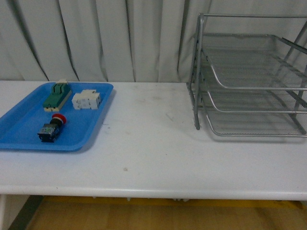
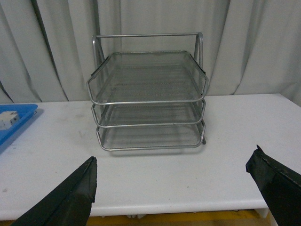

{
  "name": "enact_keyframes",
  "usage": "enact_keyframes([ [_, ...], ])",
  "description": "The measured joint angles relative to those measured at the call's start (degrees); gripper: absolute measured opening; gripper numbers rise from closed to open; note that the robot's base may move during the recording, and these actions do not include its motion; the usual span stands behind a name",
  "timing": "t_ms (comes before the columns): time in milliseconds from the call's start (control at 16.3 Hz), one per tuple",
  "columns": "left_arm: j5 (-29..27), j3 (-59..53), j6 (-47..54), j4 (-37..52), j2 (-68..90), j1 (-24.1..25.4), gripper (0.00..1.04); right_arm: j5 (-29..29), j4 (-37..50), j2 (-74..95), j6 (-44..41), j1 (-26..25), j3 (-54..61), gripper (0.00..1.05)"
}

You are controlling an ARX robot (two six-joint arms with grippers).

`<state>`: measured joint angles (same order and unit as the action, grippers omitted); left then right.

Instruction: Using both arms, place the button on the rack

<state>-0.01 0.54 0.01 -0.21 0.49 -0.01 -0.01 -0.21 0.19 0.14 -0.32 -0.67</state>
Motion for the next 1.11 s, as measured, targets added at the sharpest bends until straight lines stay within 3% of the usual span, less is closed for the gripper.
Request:
enact_keyframes([
  [615, 0.02, 0.00, 0.00, 0.00, 0.00, 0.00, 0.98, 0.00, 0.00, 0.00, 0.00, 0.00, 0.00, 0.98],
  [676, 0.00, 0.00, 0.00, 0.00, 0.00, 0.00, 0.98, -1.05, -2.03, 0.46, 1.11, -0.24, -0.37, 0.98],
  [738, -0.02, 0.00, 0.00, -0.02, 0.00, 0.00, 0.98, -6.78, -9.42, 5.16, 6.40, -1.60, -3.28, 0.98],
  [861, 0.00, 0.00, 0.00, 0.00, 0.00, 0.00, 0.98, -14.64, -3.10, 18.73, 22.27, -3.34, -4.33, 0.98],
  [984, 0.00, 0.00, 0.00, 0.00, 0.00, 0.00, 0.98, -15.28, 12.15, 30.69, 37.92, -3.39, -3.19, 0.98],
  [1107, 0.02, 0.00, 0.02, 0.00, 0.00, 0.00, 0.98, -13.75, 33.68, 49.79, 49.27, -2.25, -3.37, 0.98],
])
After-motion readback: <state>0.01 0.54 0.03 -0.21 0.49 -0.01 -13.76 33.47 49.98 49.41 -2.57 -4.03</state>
